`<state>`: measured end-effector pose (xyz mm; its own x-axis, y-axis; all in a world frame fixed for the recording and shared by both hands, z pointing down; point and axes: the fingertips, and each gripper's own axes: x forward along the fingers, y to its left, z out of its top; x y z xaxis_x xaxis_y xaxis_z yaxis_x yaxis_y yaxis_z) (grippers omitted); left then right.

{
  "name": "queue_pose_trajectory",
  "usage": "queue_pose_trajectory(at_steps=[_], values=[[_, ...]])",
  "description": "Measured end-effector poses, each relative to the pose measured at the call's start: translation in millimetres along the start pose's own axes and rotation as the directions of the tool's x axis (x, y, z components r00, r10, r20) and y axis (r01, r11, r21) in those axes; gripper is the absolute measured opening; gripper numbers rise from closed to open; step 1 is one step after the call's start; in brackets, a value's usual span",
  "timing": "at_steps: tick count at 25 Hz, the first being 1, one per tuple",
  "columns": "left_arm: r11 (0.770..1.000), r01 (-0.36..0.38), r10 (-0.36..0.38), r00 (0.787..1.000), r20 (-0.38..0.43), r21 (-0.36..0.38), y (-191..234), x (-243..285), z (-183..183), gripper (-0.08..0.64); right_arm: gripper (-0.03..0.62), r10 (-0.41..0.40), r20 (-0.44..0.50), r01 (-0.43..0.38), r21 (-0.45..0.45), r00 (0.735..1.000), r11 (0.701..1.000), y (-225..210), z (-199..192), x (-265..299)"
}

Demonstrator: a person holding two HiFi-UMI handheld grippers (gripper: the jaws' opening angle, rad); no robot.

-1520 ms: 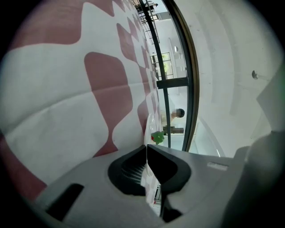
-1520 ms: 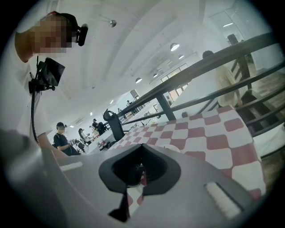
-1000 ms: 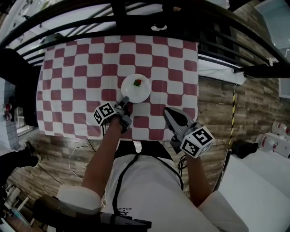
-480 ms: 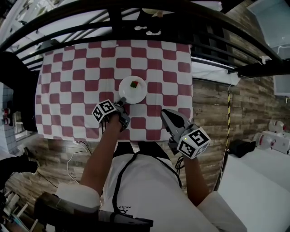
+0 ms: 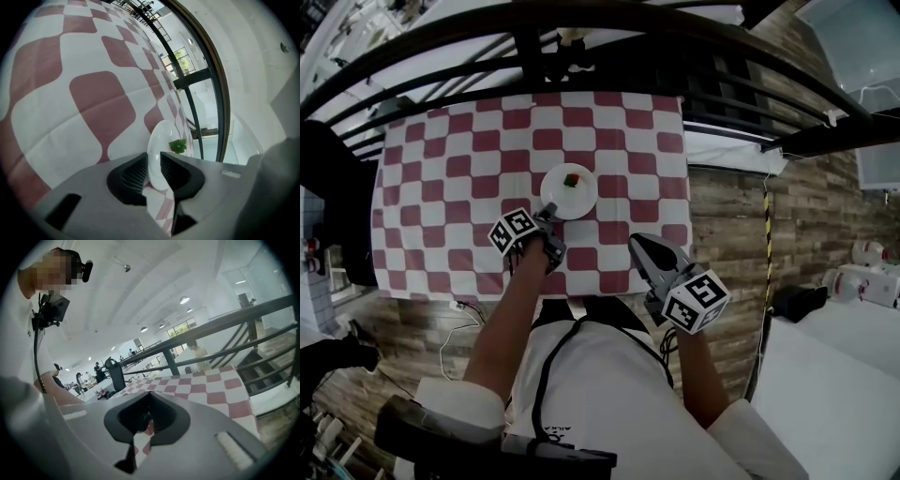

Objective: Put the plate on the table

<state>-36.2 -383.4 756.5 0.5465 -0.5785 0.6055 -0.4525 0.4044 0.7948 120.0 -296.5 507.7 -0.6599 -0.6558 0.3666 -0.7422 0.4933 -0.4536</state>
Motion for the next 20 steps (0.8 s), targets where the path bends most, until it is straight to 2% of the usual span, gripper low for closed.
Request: queue_pose_trajectory(at_steps=[7, 14, 20], values=[[1.0, 0.029, -0.029, 1.0, -0.005, -0.009, -10.8, -2.5, -1.4, 0.161, 0.006, -0.012, 0.012, 0.012, 0.0, 1.0, 1.0, 3.6, 1.6, -5.3], [1.0, 0.017, -0.017, 1.0, -0.026, 0.003, -7.6, -13.1, -4.5, 0.23, 0.008, -0.002, 0.017, 0.002, -0.024, 1.0, 1.0, 14.4, 4.0, -2.8], [0.998, 0.051, -0.05, 0.998, -0.037, 0.033, -14.2, -31.9, -6.9, 0.221, 0.008, 0.011, 0.018, -0.01, -0.043, 1.0, 0.999, 24.9, 2.7, -1.7]])
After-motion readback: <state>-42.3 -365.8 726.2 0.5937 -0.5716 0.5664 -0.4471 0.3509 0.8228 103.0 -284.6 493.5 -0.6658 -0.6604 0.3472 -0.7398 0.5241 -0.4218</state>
